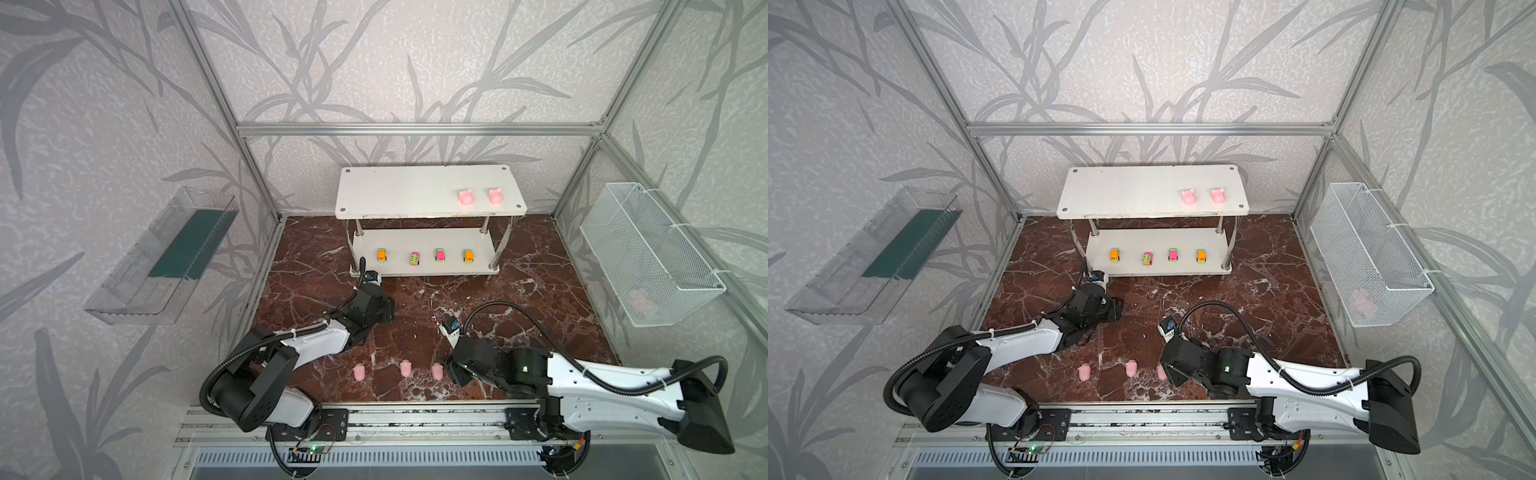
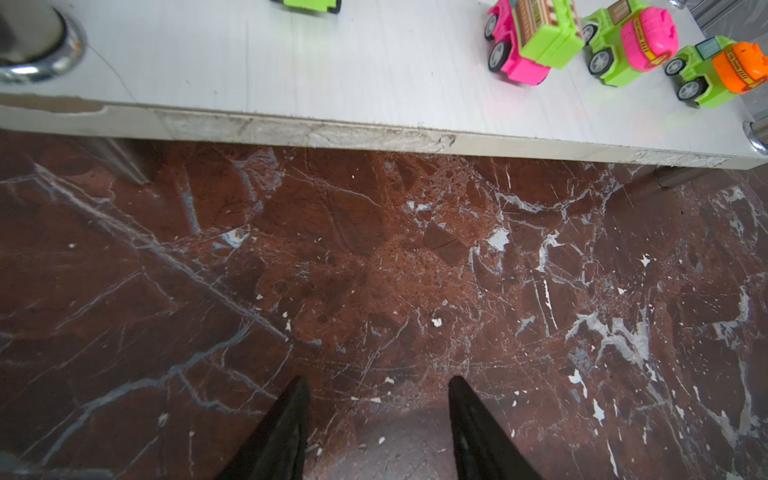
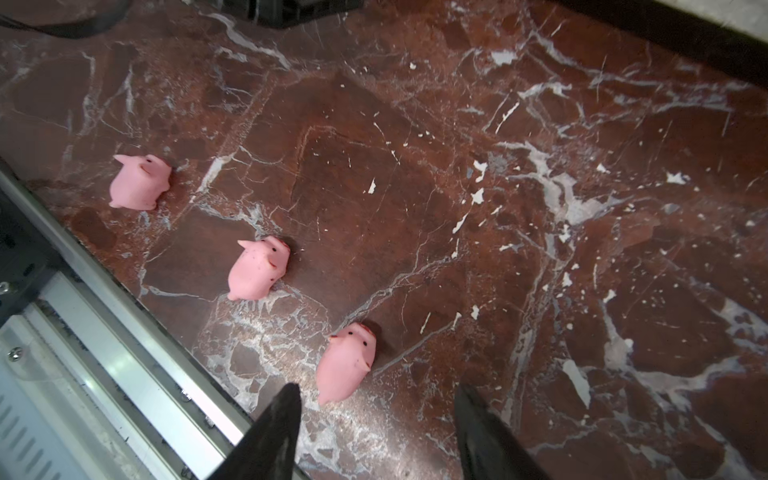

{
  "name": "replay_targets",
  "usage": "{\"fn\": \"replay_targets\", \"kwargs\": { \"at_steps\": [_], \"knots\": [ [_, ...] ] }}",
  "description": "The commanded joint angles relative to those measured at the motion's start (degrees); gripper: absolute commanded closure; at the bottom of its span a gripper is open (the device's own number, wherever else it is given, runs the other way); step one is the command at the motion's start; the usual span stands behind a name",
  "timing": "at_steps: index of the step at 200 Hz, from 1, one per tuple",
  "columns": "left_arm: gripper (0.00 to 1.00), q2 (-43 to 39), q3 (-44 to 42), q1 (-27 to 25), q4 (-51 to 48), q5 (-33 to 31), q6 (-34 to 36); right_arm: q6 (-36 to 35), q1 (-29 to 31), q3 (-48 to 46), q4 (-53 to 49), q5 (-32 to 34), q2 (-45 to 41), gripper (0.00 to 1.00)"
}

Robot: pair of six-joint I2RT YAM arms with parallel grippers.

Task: Place and organize the plastic toys onto the shelf
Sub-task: 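Move the right gripper back down over the remaining pink pigs, then lower and close the right gripper on the pig nearest it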

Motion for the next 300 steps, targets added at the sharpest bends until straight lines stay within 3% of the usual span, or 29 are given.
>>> {"fn": "replay_targets", "kwargs": {
  "at_steps": [1, 112, 300],
  "knots": [
    [0.47, -1.6, 0.0, 0.2, -1.3, -1.6, 0.0, 6.2, 0.5, 1.6, -0.1, -0.1, 4.3, 0.41],
    [0.47, -1.3, -1.3, 0.2, -0.4, -1.7, -0.7, 8.1, 0.6, 5.7, -0.1, -10.8, 17.9, 0.43],
    [0.47, 1.2, -1.2, 0.2, 1.1, -0.6, -1.3, 7.4, -0.9, 7.7, -0.8, -8.6, 25.1, 0.6]
  ]
}}
